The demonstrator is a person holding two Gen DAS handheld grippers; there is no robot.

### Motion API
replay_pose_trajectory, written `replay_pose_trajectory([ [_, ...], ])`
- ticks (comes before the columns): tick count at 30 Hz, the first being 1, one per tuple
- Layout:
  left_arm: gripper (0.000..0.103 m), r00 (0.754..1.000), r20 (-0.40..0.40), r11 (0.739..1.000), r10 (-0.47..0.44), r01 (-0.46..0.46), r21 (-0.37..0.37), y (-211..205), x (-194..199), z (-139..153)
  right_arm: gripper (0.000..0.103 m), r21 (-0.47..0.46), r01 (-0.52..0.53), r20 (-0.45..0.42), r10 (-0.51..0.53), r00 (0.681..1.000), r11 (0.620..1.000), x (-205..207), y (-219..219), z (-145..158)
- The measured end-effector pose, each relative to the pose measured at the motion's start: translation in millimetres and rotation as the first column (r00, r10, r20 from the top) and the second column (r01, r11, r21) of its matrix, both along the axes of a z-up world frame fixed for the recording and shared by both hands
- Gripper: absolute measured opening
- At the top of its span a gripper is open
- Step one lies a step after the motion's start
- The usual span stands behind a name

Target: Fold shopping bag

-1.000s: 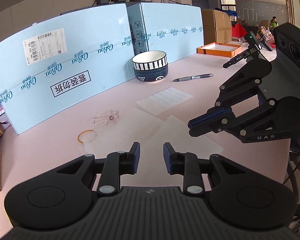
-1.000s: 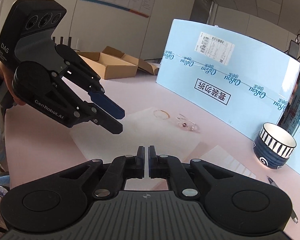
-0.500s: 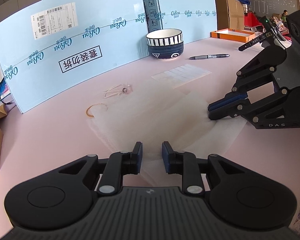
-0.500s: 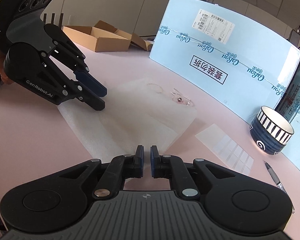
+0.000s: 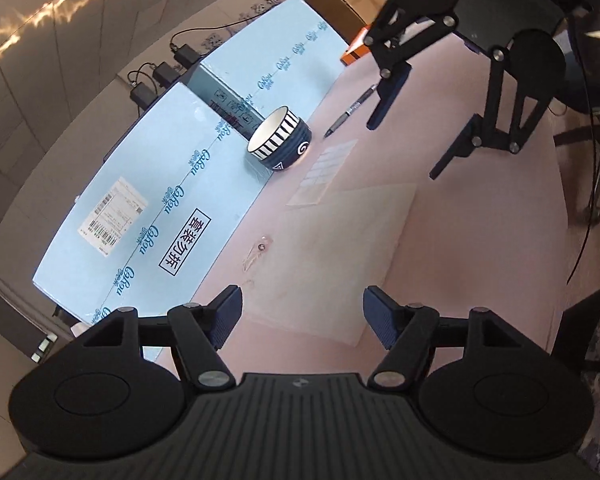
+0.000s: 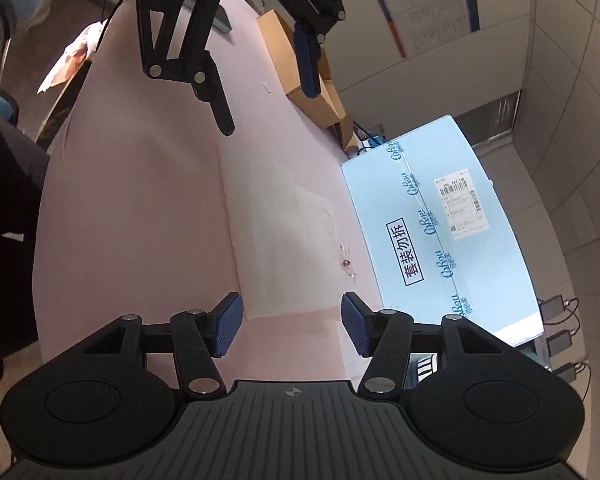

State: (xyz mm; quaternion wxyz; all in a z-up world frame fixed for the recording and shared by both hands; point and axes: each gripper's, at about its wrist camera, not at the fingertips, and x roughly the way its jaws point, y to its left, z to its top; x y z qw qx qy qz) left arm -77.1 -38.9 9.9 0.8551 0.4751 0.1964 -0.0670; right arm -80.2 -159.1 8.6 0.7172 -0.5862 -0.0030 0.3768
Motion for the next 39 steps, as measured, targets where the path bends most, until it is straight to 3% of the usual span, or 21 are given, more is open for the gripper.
replay_pose_trajectory([
  [5,0.068,0.996,-0.069,0.975,-0.051,0.065,0.212,0,12,-19,0.052,-0.105,-0.048,-0.015,0.047,0.999,0.993,7,5,-1],
  [8,0.069,0.991,-0.102,0.954,-0.084,0.109,0.279,-1,11,-23,0.055,-0.147,-0.072,-0.039,0.067,0.997,0.987,10,7,-3],
  [13,0.071,0.982,-0.153,0.929,-0.111,0.157,0.335,-1,17,-27,0.055,-0.157,-0.088,-0.040,0.083,0.996,0.984,15,10,-6],
  [19,0.076,0.962,-0.229,0.879,-0.147,0.233,0.415,-7,26,-30,0.055,-0.183,-0.099,-0.034,0.095,0.995,0.978,18,15,-8],
  [21,0.083,0.956,-0.251,0.868,-0.154,0.252,0.428,-8,32,-29,0.055,-0.191,-0.097,-0.032,0.092,0.995,0.977,20,20,-9],
  [29,0.083,0.932,-0.292,0.849,-0.215,0.326,0.416,-2,38,-27,0.054,-0.219,-0.106,-0.027,0.103,0.994,0.970,23,30,-10],
  [32,0.083,0.926,-0.308,0.859,-0.218,0.332,0.391,1,41,-24,0.046,-0.206,-0.101,-0.033,0.096,0.995,0.973,25,30,-12],
  [34,0.081,0.923,-0.321,0.865,-0.214,0.332,0.377,2,44,-22,0.023,-0.209,-0.107,-0.054,0.098,0.994,0.972,24,28,-17],
  [35,0.080,0.920,-0.326,0.864,-0.217,0.337,0.375,2,44,-22,0.007,-0.227,-0.120,-0.050,0.111,0.993,0.966,21,27,-23],
  [39,0.067,0.900,-0.366,0.854,-0.239,0.374,0.362,4,44,-20,0.003,-0.208,-0.111,-0.017,0.110,0.994,0.972,17,26,-34],
])
